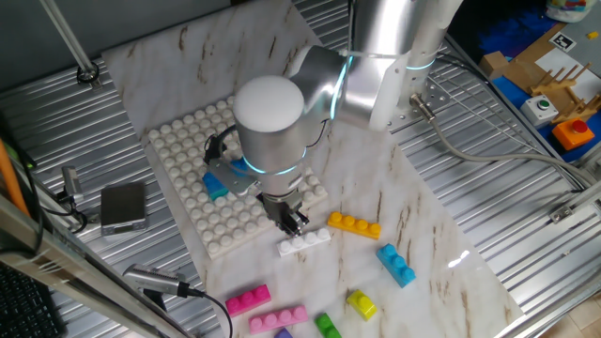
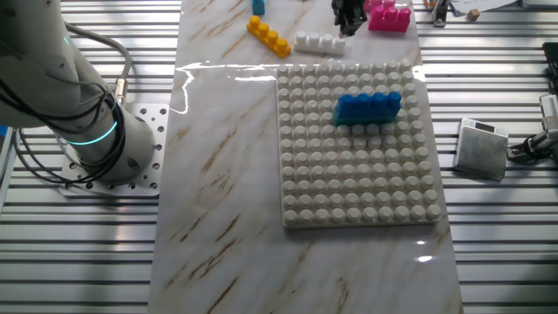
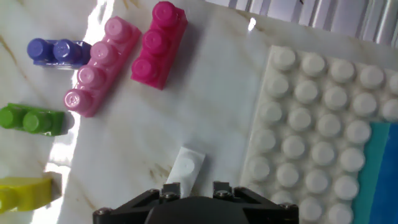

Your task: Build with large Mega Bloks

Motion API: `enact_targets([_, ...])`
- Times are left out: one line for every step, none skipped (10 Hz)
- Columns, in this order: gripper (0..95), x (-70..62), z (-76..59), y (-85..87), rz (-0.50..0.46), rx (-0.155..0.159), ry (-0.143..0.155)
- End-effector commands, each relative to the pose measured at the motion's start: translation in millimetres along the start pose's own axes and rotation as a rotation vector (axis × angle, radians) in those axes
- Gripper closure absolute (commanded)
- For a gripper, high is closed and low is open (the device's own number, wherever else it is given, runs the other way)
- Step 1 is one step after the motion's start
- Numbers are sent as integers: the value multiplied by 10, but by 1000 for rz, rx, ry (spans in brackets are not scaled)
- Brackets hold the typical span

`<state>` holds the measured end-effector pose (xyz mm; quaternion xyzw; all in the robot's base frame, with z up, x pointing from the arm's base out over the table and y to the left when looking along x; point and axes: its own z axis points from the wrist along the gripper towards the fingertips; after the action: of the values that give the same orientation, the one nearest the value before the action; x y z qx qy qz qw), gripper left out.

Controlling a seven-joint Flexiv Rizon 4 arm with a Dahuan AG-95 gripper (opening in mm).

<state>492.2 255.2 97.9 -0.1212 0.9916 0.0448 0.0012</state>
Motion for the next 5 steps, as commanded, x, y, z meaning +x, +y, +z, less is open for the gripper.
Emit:
enact_targets([380, 50, 77, 55, 97, -9, -11])
enact_targets([380, 75, 124, 80, 115, -10, -16])
enact_targets([380, 102, 193, 126, 128, -8, -21])
enact_targets([380, 121, 251, 166, 138, -7, -24])
enact_targets([380, 119, 301, 201, 150, -5, -25])
